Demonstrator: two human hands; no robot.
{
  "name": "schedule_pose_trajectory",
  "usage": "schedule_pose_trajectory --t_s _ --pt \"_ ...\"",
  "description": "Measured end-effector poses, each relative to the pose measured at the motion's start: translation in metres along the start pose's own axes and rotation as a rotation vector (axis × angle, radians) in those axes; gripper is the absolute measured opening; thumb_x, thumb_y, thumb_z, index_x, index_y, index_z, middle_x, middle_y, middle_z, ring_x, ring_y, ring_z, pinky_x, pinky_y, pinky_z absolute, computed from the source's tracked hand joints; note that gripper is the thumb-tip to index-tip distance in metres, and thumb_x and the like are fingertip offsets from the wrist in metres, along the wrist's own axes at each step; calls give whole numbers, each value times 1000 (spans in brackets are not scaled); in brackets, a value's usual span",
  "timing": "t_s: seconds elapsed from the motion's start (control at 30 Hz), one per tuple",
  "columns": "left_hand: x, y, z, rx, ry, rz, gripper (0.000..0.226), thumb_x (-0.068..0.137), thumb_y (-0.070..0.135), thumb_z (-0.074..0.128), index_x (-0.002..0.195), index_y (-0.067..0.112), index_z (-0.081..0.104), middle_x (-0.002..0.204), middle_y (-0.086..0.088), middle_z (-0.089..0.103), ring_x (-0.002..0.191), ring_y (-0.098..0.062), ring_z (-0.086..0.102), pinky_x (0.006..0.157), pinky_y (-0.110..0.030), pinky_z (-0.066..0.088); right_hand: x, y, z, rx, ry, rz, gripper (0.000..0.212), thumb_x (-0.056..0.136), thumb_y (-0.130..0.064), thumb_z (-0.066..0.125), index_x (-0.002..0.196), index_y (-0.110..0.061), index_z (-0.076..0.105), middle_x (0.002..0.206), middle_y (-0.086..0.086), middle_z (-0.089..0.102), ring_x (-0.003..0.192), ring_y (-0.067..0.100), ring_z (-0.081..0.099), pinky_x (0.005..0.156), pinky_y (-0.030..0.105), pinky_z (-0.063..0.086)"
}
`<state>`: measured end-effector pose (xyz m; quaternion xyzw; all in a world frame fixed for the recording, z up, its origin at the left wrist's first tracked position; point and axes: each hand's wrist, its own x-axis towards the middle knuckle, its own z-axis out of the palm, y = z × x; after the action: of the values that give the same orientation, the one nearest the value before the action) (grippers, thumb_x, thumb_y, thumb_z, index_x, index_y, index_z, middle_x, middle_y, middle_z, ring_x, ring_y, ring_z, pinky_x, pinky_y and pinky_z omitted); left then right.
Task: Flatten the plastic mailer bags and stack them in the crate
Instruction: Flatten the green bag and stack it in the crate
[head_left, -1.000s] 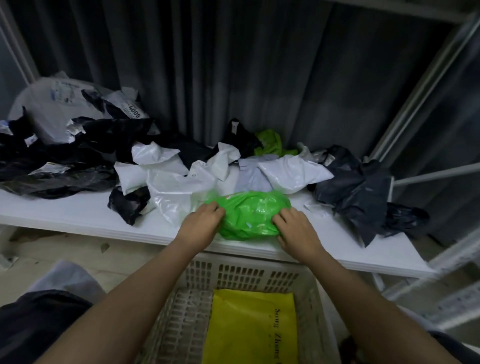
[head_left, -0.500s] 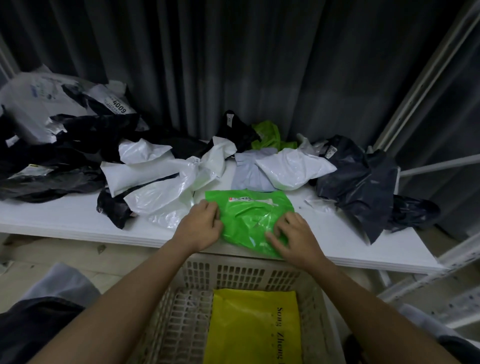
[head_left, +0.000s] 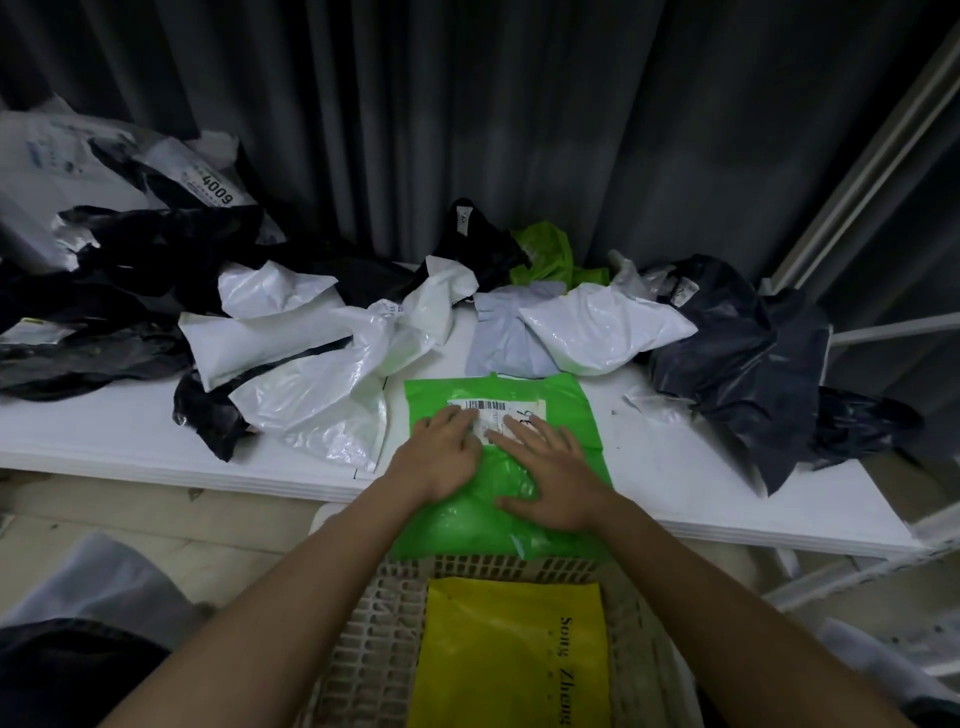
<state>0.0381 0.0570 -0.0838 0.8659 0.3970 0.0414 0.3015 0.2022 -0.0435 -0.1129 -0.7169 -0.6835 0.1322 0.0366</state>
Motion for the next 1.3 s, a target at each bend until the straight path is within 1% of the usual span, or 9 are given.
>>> schedule_pose_trajectory --t_s 0.17,0.27,0.37,0.47,0.67,0.8,1.07,1.2,1.3 --pt "6 -4 7 83 -162 -41 73 97 42 44 153 30 -3 159 -2 -17 146 -30 -12 119 -48 4 14 -3 -17 200 198 88 70 82 -66 32 147 -39 30 160 -7 10 147 19 4 118 45 1" --pt "12 0 8 142 -186 -61 75 96 35 43 152 34 -8 157 -1 -23 145 -27 -20 116 -52 -7 23 3 -18 29 112 174 66 88 -69 25 149 -47 14 161 -6 -7 147 26 -11 115 52 -9" --pt "18 13 11 139 -186 -94 62 100 37 28 151 37 -7 157 0 -24 143 -25 -25 114 -54 -15 26 2 -7 26 -16 201 69 92 -67 33 148 -49 -3 159 -5 -18 144 32 -21 114 57 -13" --pt "26 20 16 236 -158 -107 55 101 43 14 151 36 -7 157 0 -23 143 -26 -25 112 -54 -18 25 2 -2 38 -46 179 65 95 -61 31 148 -47 -4 159 -5 -17 144 30 -23 115 56 -12" --pt "46 23 24 491 6 -6 55 101 41 9 153 26 -4 160 -5 -11 146 -26 -16 115 -52 -13 34 0 -4 98 159 347 51 103 -42 16 152 -40 3 160 -4 -13 146 24 -16 117 51 -11" --pt "52 13 35 425 14 9 54 102 42 12 153 29 -3 160 -2 -11 147 -24 -14 117 -54 -6 42 -1 10 73 130 379 52 101 -50 13 151 -41 2 161 -4 -12 146 27 -19 114 54 -15" --pt "47 -8 57 482 113 29 55 101 44 9 150 34 -11 158 0 -21 144 -24 -23 112 -59 -15 41 1 33 20 189 360 74 76 -63 -11 149 -45 -7 159 -4 -18 143 32 -24 111 57 -18" --pt "46 -11 62 471 135 24 62 90 51 -8 150 35 -10 158 1 -19 144 -25 -22 111 -59 -16 41 2 37 27 194 354 74 77 -63 -11 149 -46 -5 159 -4 -18 143 31 -25 110 57 -19" --pt "47 -13 65 477 130 16 61 91 50 -8 150 35 -11 158 1 -20 144 -25 -23 110 -58 -17 41 2 38 15 190 353 74 77 -62 -11 149 -46 -5 159 -5 -18 143 31 -26 110 57 -19"
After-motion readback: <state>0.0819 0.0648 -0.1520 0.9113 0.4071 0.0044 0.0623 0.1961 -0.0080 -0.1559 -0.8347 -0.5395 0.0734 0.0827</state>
